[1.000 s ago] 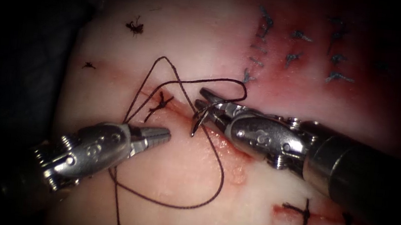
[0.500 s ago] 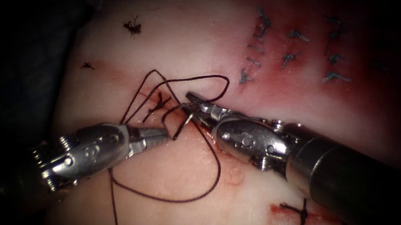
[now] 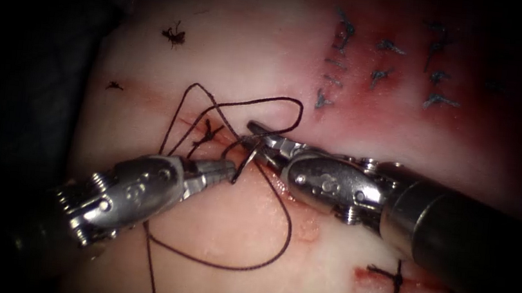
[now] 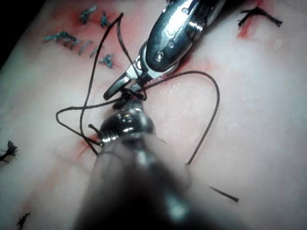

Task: Wound Closure
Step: Throw the needle through the top of the cut.

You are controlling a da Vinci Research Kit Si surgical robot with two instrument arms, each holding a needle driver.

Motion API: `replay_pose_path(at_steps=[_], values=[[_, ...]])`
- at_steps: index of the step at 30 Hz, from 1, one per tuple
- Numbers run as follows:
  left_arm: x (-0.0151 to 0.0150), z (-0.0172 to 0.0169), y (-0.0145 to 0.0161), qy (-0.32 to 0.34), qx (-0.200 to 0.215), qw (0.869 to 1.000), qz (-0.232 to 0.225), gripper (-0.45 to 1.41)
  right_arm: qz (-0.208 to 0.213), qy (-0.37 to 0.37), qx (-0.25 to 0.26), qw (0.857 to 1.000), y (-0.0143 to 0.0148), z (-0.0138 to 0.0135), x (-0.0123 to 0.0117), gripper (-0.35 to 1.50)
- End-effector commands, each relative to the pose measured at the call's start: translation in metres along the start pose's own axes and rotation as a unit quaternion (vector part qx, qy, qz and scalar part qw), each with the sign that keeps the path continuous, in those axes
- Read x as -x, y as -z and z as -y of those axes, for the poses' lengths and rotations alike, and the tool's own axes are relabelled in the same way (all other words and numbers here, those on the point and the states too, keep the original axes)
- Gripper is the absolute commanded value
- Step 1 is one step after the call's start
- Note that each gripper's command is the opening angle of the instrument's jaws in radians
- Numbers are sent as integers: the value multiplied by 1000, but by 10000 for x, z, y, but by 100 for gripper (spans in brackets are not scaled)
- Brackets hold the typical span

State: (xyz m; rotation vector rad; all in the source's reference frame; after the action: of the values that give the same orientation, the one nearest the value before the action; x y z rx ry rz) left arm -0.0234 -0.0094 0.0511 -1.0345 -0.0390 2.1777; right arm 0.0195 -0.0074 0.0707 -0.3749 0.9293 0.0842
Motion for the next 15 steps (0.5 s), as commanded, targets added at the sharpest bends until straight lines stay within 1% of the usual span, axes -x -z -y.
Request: replay_pose_path(at_steps=[1,5,7,10,15], values=[[-3,1,-11,0,0,1000,-2,-35,-2,0,0,1000,-8,-3,0,-35],[3,-2,-22,-4,-1,1000,-5,-35,-2,-11,1,1000,-8,-8,1,-35],[11,-4,-29,-10,2,1000,5,-35,-3,-15,0,1000,-8,-10,1,-35],[29,-7,-37,-20,9,1000,20,-35,-3,-22,1,1000,-8,-13,1,-35],[62,-10,-46,-16,19,999,39,-35,-13,-40,3,999,-8,-24,-1,-35]])
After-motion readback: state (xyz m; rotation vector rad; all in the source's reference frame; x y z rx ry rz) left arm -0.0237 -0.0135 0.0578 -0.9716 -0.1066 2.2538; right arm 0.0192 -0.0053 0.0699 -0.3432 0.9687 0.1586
